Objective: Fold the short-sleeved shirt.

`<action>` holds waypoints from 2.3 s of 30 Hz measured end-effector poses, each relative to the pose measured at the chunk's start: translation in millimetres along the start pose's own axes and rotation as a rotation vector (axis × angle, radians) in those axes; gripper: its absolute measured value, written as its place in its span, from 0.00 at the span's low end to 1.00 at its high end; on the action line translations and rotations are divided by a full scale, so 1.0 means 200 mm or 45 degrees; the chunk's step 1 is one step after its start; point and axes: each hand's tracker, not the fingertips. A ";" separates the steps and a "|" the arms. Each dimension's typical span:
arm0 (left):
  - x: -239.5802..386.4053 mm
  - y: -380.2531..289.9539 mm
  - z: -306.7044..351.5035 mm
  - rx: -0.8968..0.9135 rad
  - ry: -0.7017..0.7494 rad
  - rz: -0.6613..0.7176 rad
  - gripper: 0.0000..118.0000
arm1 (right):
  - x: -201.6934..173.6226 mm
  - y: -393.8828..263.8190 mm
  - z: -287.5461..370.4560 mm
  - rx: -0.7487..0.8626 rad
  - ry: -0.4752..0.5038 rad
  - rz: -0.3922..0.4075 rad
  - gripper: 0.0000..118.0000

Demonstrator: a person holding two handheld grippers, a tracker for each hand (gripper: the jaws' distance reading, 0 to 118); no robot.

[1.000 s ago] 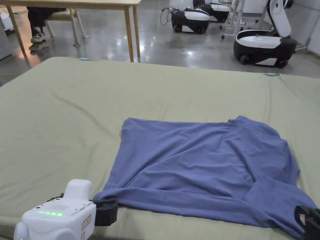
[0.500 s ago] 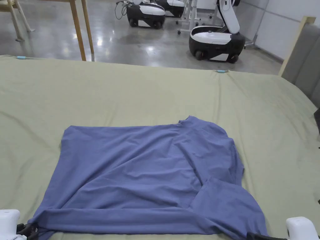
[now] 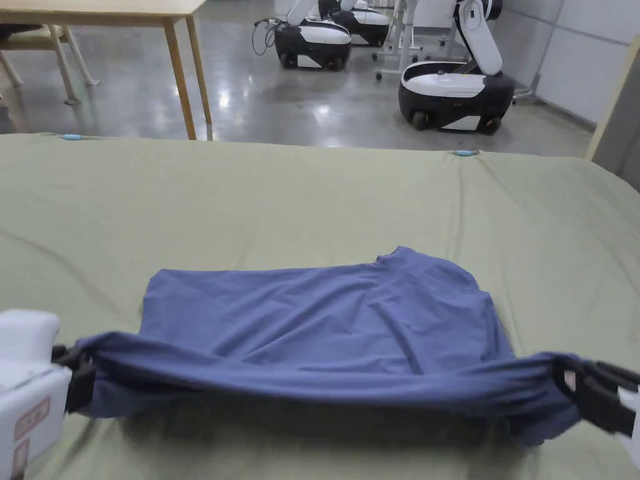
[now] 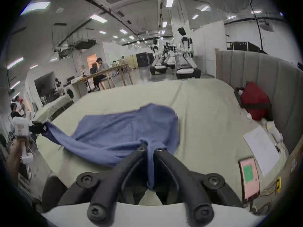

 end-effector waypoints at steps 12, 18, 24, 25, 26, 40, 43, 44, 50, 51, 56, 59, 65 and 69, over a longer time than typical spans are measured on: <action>0.04 0.20 -0.79 -0.267 -0.018 0.061 0.09 | 0.06 0.18 -0.79 -0.242 -0.159 -0.003 0.05; 0.07 0.13 -0.60 -0.150 -0.053 0.047 0.98 | 0.05 0.14 -0.68 -0.239 -0.126 0.022 0.93; 0.17 -0.17 -0.16 -0.046 -0.102 0.007 0.95 | -0.18 -0.10 -0.23 -0.116 -0.030 0.142 0.90; 0.17 -0.23 -0.11 -0.056 -0.120 0.027 0.92 | -0.19 -0.14 -0.19 -0.138 -0.011 0.136 0.84; 0.18 -0.30 -0.07 -0.073 -0.114 0.063 0.78 | -0.21 -0.20 -0.16 -0.132 -0.020 0.130 0.63; 0.06 -0.41 -0.36 -0.125 -0.002 0.065 1.00 | -0.19 -0.39 -0.14 -0.204 -0.050 0.088 0.01; 0.09 -0.39 -0.49 -0.116 0.054 0.004 0.97 | -0.17 -0.38 -0.15 -0.209 -0.080 0.093 0.01; 0.06 -0.34 -0.55 -0.157 0.066 -0.009 0.97 | -0.16 -0.38 -0.16 -0.211 -0.088 0.088 0.01; 0.07 -0.32 -0.82 -0.262 0.047 -0.051 0.38 | -0.05 -0.37 -0.30 -0.255 -0.203 0.101 0.78; 0.07 -0.33 -0.85 -0.294 -0.005 -0.062 0.27 | -0.02 -0.38 -0.35 -0.264 -0.227 0.112 1.00; 0.21 -0.20 -0.65 -0.264 -0.036 -0.088 0.06 | 0.08 -0.34 -0.63 -0.353 -0.231 0.097 1.00; 0.17 -0.17 -0.68 -0.262 -0.045 -0.099 0.04 | 0.15 -0.35 -0.78 -0.498 -0.256 0.066 0.77; 0.13 -0.17 -0.62 -0.230 -0.053 -0.101 0.04 | 0.16 -0.23 -0.61 -0.320 -0.165 0.011 0.13; 0.09 -0.11 -0.43 -0.151 -0.099 -0.079 0.04 | 0.09 -0.10 -0.36 -0.178 -0.103 0.033 0.12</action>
